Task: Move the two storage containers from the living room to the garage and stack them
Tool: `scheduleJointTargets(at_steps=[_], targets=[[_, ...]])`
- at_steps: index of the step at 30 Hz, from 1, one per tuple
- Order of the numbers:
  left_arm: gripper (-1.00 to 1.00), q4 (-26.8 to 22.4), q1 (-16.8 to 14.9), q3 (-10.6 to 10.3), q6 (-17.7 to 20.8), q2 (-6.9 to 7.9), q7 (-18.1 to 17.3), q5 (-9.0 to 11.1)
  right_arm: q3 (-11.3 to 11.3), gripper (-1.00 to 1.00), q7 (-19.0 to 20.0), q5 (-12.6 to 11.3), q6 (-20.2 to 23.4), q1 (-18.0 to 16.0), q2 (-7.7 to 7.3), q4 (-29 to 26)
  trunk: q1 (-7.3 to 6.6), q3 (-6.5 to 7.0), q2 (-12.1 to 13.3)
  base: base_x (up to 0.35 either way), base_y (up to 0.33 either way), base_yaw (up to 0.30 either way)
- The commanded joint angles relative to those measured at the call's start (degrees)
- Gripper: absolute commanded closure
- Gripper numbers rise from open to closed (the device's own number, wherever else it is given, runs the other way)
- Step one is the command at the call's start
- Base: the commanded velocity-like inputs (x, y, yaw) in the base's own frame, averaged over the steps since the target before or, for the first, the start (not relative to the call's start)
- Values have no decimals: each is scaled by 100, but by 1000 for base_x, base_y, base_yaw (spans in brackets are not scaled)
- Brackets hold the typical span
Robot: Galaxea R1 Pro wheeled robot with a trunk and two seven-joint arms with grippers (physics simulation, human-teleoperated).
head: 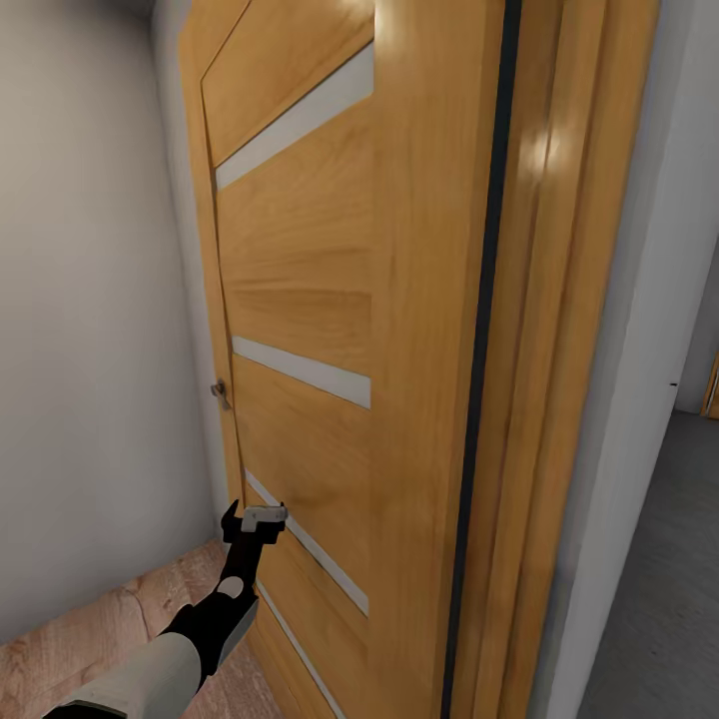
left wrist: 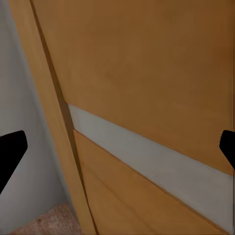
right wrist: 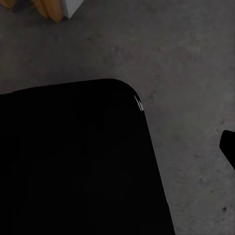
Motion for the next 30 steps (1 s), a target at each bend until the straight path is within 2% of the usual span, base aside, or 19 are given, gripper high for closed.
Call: scheduleJointTargets(at_steps=[1, 5, 10, 16, 18, 22, 27, 30], targets=[[-100, 1, -7, -140, 27, -43, 3, -166, -26, -100, 15, -30, -19, 4, 3, -13, 0, -5, -3, 0, 0, 0], [-100, 2, -7, -147, 27, -105, 2, -172, -26, -100, 15, -31, -19, 4, 3, -13, 0, -5, -3, 0, 0, 0], [-100, 5, -7, -253, 27, -130, 6, -167, -26, -100, 15, -31, -19, 4, 3, -13, 0, -5, -3, 0, 0, 0], [-100, 31, -14, -221, 32, -59, 13, -108, -26, -100, 20, -33, -19, 4, 3, -13, 0, -5, -3, 0, 0, 0], [-100, 43, -15, -162, 34, -1, 16, -85, -22, -100, 22, -32, -19, 4, 3, -13, 0, -5, -3, 0, 0, 0], [-100, 62, -16, -33, 36, 237, 18, -56, -18, -100, 24, -31, -19, 4, 3, -13, 0, -5, -3, 0, 0, 0], [-100, 207, -8, 29, 36, 514, 23, -45, -7, -100, 34, -28, -19, 4, -4, -13, 0, -5, -3, 0, 0, 0], [-100, 364, 16, 38, 36, 632, 43, -41, 3, -100, 43, -24, -19, 4, -5, -13, 0, -5, -3, 0, 0, 0]])
